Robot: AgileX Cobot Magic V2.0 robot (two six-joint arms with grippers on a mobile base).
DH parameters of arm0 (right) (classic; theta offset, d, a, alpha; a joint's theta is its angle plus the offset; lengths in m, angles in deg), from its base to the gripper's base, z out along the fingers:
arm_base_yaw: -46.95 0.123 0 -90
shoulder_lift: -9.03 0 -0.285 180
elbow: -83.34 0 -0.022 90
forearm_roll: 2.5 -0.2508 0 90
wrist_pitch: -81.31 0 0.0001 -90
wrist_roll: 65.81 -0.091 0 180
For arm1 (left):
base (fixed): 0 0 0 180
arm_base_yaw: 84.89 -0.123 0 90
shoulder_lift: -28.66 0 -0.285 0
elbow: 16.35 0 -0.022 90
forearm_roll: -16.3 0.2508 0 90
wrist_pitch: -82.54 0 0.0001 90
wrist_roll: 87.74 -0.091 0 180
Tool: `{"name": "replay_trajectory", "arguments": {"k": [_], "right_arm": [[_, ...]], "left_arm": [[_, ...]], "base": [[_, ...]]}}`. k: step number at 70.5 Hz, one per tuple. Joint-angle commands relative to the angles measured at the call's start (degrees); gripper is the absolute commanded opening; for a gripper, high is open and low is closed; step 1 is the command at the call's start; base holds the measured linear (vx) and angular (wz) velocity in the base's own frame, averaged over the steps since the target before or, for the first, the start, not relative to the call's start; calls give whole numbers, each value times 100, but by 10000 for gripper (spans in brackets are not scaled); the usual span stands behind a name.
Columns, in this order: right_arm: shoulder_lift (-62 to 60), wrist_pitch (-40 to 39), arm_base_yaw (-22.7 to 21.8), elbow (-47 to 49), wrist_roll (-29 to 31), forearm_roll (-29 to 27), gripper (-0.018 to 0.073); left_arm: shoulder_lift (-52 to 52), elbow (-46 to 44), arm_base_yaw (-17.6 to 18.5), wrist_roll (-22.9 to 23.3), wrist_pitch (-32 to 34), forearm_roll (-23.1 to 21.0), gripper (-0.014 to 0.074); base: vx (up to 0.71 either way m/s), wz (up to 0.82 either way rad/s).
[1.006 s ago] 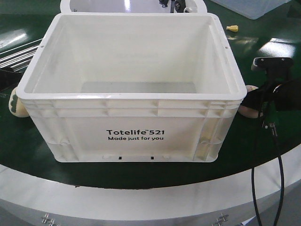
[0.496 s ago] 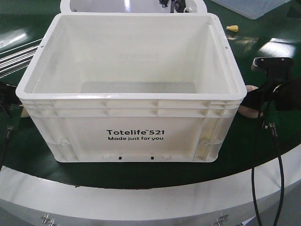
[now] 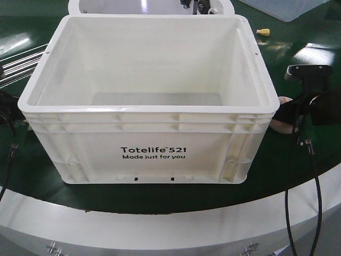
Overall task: Place moving items into box and shelve
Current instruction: 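Grasp the yellow plush with left gripper, pink plush with right gripper, then lift both plush toys and carry them above the white tote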
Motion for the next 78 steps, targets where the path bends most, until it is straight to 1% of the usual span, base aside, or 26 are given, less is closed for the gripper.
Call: {"name": "replay_trajectory", "arguments": {"k": [1,10,18,25,32,35,36,38,44,68,78], "right_arm": [[-144,-226,-33,143,24,31,-12],[-144,-233,-33,143,24,31,-12],[-144,-221,-33,143,24,31,-12],[-144,-221,-33,143,24,31,-12],[-144,-221,-33,143,24,31,-12],[-144,-221,-33,143,24,31,-12],[-144,-221,-33,143,24,31,-12],[-144,-221,-33,143,24,31,-12],[-144,-221,-33,143,24,31,-12],[-150,-220,-33,143,24,31,-12],[-202,-335,-33,143,38,31,-12]], "left_arm": [[-87,-168,113,54,335,-37,534],[88,-168,259,54,456,-37,534],[174,-168,317,47,445,-37,525],[194,-168,317,52,380,-37,457],[194,-168,317,52,290,-37,304],[194,-168,317,52,251,-37,214],[194,-168,317,52,250,-37,198],[194,-168,317,52,223,-37,119],[194,-168,317,52,174,-37,-30],[133,-168,317,52,229,-37,-28],[-17,-168,317,47,284,-37,-28]], "base": [[0,0],[0,0],[0,0],[0,0],[0,0],[0,0],[0,0],[0,0],[0,0],[0,0],[0,0]]}}
